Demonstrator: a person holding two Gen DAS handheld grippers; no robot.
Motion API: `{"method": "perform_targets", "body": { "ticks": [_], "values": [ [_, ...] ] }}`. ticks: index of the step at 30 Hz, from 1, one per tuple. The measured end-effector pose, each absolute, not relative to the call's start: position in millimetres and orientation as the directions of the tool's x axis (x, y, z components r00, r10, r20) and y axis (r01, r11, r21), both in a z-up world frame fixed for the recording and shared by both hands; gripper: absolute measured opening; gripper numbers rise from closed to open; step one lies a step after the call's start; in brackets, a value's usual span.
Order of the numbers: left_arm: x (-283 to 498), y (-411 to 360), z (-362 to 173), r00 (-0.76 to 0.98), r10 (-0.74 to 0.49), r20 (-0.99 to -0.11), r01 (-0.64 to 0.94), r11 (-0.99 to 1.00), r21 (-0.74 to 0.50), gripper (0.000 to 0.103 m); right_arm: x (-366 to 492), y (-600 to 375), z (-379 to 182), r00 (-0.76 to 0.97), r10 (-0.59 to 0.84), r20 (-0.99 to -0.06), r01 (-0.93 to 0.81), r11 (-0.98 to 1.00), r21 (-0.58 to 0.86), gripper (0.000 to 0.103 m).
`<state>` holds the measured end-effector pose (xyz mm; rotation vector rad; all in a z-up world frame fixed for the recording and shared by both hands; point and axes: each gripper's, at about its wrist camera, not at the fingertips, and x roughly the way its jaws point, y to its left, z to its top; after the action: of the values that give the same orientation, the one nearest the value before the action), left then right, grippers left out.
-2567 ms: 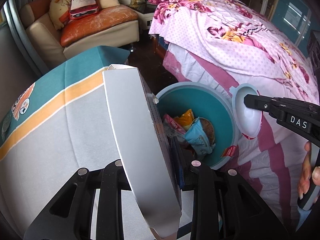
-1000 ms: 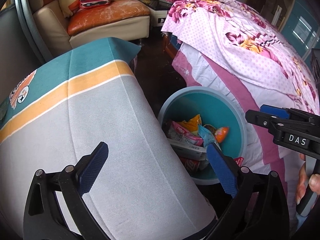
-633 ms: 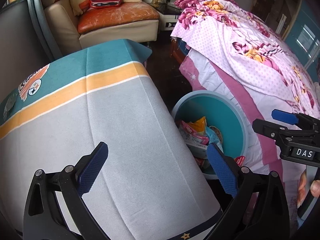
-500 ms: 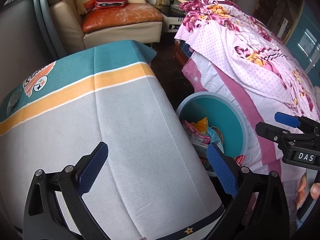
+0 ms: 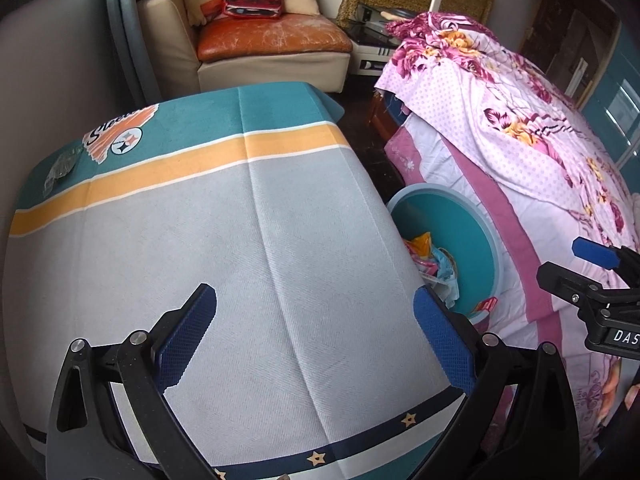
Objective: Collect trash
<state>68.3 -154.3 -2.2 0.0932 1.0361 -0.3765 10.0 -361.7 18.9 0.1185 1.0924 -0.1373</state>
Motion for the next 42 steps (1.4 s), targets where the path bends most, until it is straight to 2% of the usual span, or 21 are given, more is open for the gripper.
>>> {"method": "perform_targets", "body": {
  "ticks": [21, 42],
  "values": [
    [23, -139, 5, 0.488, -0.236, -0.84, 0.339, 0.938, -0.066, 0.099, -37, -342, 27, 0.474, -0.052, -0.879, 0.153, 0.988, 0.024, 0.092],
    [35, -133, 0, 0.488, -0.211, -0.847, 0.326, 0.944, -0.048, 0.099, -25, -346, 10, 0.453, -0.042, -0.89, 0.153, 0.988, 0.031, 0.092]
  ]
}}
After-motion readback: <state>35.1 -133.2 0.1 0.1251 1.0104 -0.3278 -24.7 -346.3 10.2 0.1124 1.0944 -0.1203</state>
